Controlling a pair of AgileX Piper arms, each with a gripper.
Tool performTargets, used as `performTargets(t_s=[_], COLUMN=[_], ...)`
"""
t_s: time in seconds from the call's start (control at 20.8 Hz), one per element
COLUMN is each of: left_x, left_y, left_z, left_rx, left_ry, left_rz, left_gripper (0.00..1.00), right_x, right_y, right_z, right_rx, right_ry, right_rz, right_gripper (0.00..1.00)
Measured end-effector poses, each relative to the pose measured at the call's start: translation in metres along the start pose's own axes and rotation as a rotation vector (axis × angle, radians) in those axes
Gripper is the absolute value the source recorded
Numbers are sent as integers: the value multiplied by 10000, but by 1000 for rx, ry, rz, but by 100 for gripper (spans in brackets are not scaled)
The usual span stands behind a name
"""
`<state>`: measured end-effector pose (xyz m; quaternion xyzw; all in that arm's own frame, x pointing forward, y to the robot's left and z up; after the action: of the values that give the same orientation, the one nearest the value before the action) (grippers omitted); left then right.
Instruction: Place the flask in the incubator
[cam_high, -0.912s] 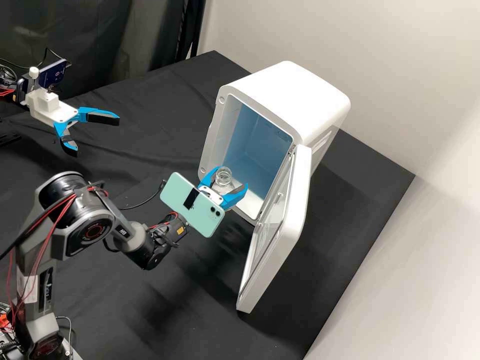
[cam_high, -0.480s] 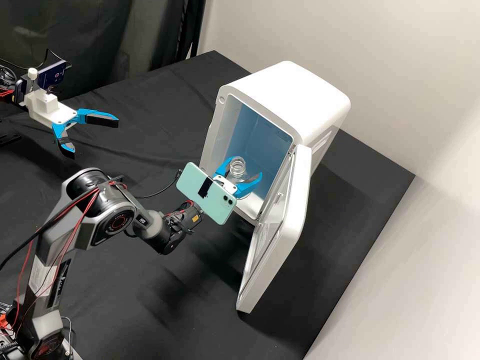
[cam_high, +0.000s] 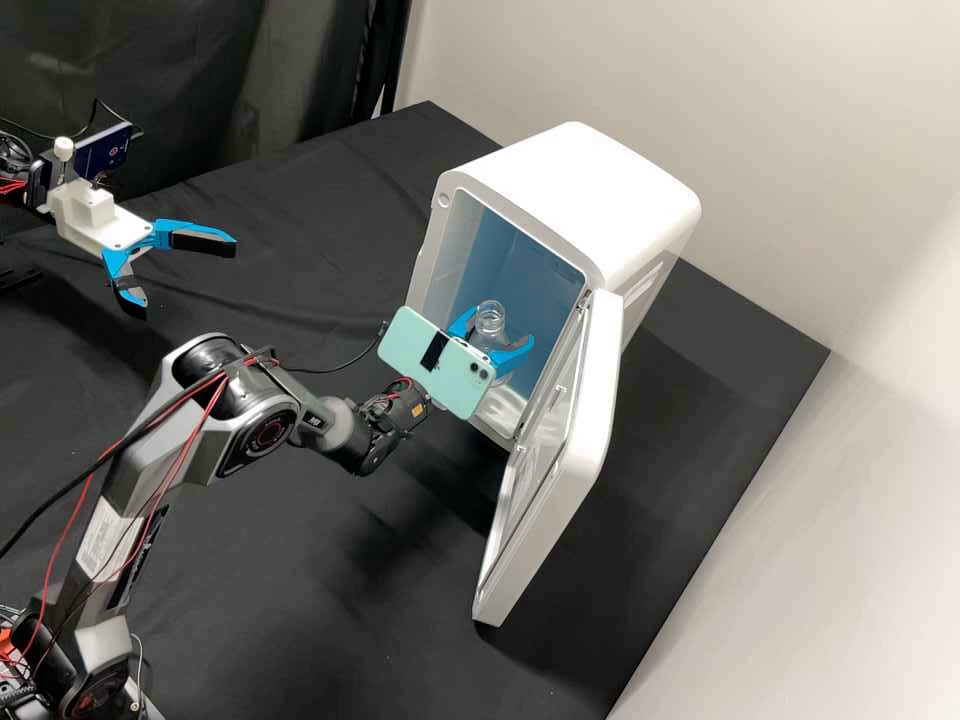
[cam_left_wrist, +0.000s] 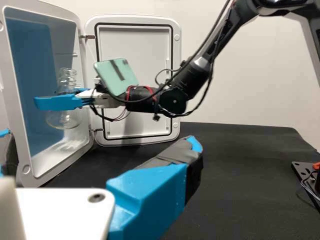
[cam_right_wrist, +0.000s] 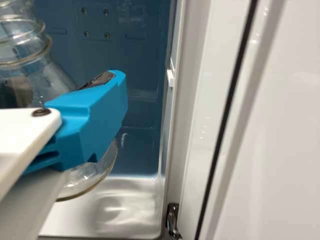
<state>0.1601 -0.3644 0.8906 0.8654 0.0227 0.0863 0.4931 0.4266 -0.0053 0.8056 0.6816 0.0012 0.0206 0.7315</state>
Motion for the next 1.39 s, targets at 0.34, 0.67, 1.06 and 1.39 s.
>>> performTargets(t_s=[0.34, 0.67, 1.06, 1.39], left_x=[20, 35, 40, 46], left_y=[-29, -36, -50, -43], left_z=[14, 44, 34, 29], left_rx=[-9, -10, -18, -17], left_ry=[-12, -28, -25, -24], left_rz=[-14, -18, -23, -20], left_gripper=[100, 100, 100, 100], right_x=[363, 698, 1000, 1096], right_y=[-97, 104, 440, 421], right_z=[45, 71, -86, -96], right_rx=[-2, 11, 32, 17], right_ry=[-47, -86, -72, -76], right_rz=[-40, -36, -8, -59], right_gripper=[0, 0, 0, 0])
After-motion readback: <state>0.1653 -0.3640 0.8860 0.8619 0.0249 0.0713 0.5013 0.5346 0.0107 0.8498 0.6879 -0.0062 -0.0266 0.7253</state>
